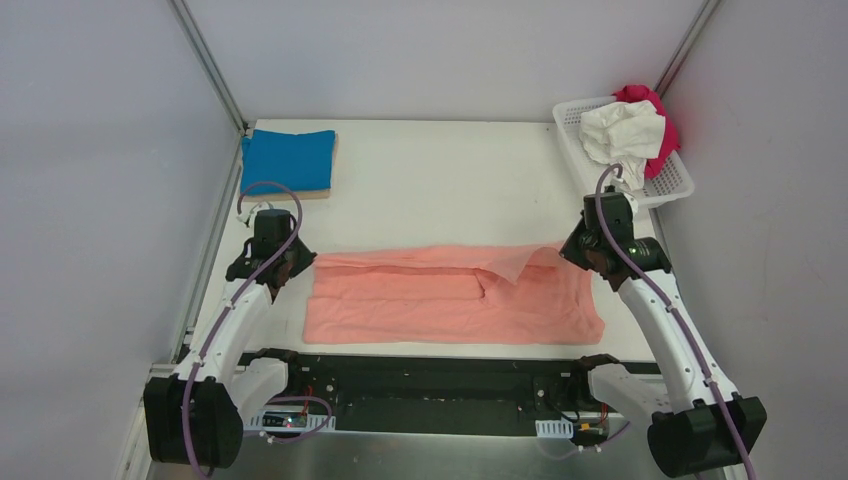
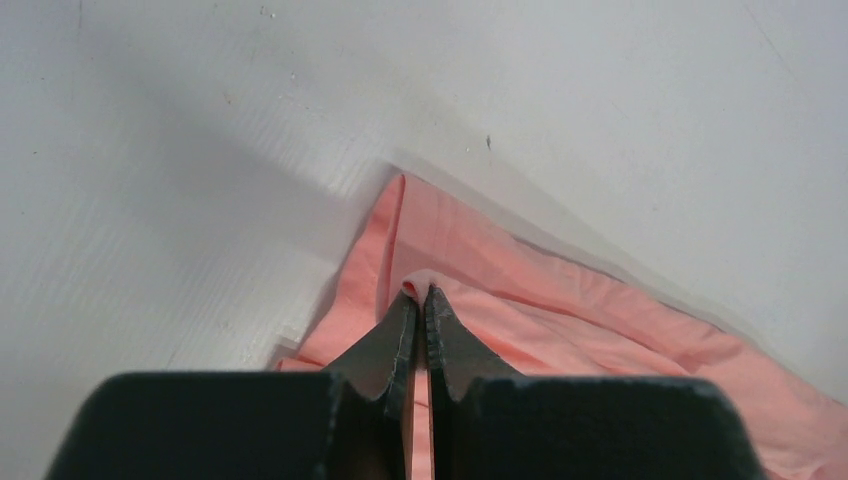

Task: Fold and stack the t-shirts
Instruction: Fold the other side of the tshirt into a rectangle

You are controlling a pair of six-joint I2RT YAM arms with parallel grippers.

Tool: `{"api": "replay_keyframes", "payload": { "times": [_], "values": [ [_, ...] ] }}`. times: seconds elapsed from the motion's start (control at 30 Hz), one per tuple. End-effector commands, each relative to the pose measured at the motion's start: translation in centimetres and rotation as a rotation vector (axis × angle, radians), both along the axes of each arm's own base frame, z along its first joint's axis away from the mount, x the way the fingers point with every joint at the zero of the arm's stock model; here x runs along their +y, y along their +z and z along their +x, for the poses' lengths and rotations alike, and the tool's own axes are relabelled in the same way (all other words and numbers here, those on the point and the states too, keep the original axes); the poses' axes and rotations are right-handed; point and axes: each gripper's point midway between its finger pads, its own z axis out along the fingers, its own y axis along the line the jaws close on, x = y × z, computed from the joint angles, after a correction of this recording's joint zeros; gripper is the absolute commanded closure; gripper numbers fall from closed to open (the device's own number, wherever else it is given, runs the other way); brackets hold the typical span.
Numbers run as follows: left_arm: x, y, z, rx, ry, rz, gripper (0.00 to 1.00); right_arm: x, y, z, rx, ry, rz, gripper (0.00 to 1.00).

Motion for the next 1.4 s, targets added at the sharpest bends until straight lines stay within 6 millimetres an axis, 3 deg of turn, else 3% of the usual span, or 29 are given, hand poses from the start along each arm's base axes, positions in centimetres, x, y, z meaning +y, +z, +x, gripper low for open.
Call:
{"api": "replay_keyframes", "payload": {
  "times": [0.0,0.2,0.47,0.83,0.97,1.13,1.23,1.27,1.37],
  "values": [
    [0.7,0.2,-0.5,-0.013,0.047,0.023,1.0,0.3,0.7,-1.2,0.009,0.016,0.021,1.0],
    [0.4,0.1,-0.9,-0.015,0.035,0.007,1.0,0.6,0.9,-2.2,0.023,0.036,0.043,1.0],
    [0.5,-1.5,-2.4,0.016,0.051,0.005,1.0,0.4,0.0,-4.0,0.075,0.03,0.043,1.0],
    [1.1,-3.8,-3.3,0.093,0.096,0.018,1.0,0.4,-3.6,-6.4,0.225,-0.034,0.07,1.0],
    [1.8,-4.1,-3.8,0.111,0.143,0.036,0.79,0.3,-5.4,-8.6,0.328,-0.108,0.096,0.94],
    [3.0,-2.2,-4.0,0.075,0.218,0.059,0.41,-0.6,-6.0,-11.6,0.416,-0.151,0.07,0.62],
    [2.5,-0.1,-3.2,0.016,0.201,0.033,0.14,-0.1,-4.6,-11.2,0.352,-0.089,0.093,0.25],
    [2.2,0.6,-2.9,-0.001,0.183,0.019,0.06,0.3,-4.1,-10.9,0.322,-0.059,0.111,0.18],
    [0.7,2.1,-1.9,-0.024,0.112,-0.028,0.01,1.1,-3.0,-9.5,0.238,-0.019,0.151,0.02]
  ]
}}
